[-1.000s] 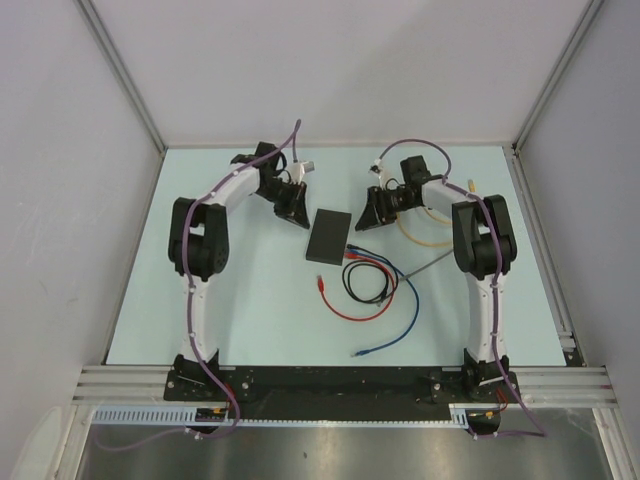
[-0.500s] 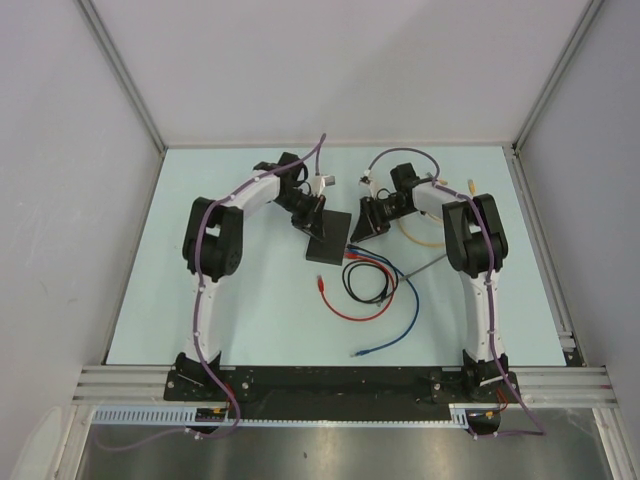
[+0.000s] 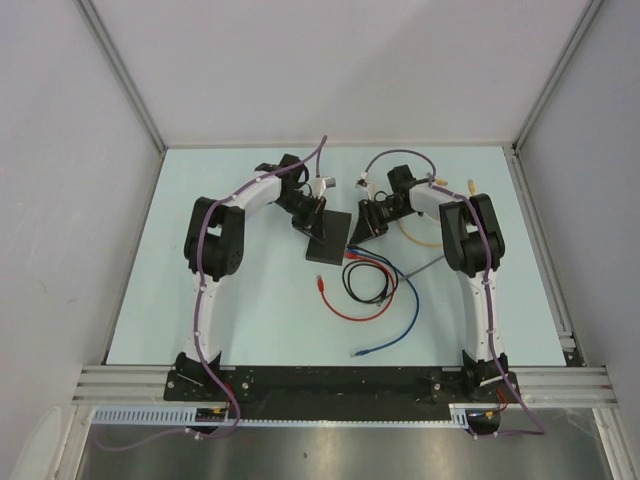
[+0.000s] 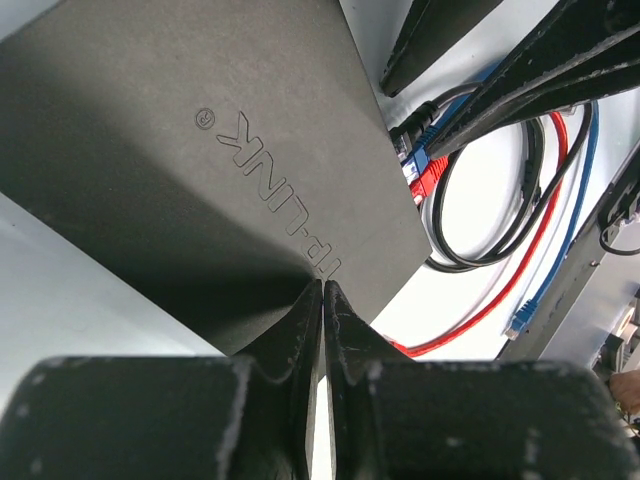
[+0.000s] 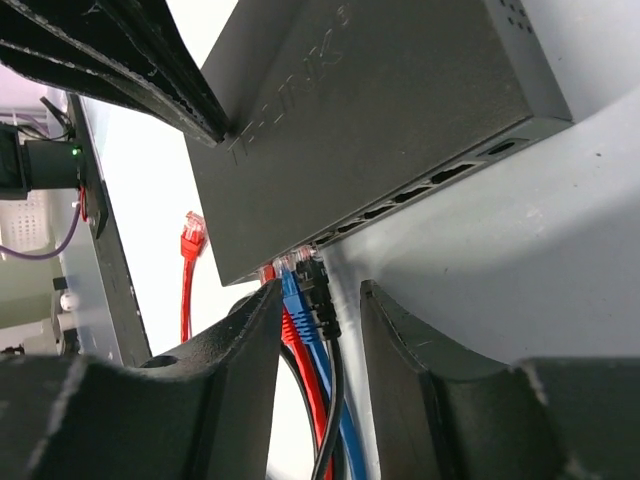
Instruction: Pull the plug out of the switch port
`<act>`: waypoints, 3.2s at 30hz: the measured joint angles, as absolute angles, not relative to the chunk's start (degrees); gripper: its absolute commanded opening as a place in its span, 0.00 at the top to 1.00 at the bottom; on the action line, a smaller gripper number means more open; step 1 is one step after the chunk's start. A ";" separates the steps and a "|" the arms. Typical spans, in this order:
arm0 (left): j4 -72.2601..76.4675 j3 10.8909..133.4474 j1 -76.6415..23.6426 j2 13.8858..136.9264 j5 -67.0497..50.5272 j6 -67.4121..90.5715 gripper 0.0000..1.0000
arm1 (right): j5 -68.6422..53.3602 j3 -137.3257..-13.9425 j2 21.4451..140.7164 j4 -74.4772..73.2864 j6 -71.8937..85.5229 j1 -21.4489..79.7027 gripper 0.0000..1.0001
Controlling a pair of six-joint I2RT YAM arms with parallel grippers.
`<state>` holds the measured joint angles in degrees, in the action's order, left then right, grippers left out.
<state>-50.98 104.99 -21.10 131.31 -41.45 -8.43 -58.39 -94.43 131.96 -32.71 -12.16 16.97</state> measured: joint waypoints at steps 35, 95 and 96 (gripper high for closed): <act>-50.96 104.99 -21.17 131.31 -40.95 -7.99 0.90 | -57.98 -96.47 133.67 -34.50 -15.00 18.92 0.80; -50.96 105.06 -21.34 131.33 -40.75 -7.94 0.89 | -54.15 -94.00 122.65 -41.54 -21.87 14.06 0.86; -50.98 105.06 -21.34 131.33 -40.75 -7.94 0.89 | -53.84 -93.65 121.47 -41.54 -22.22 13.82 0.86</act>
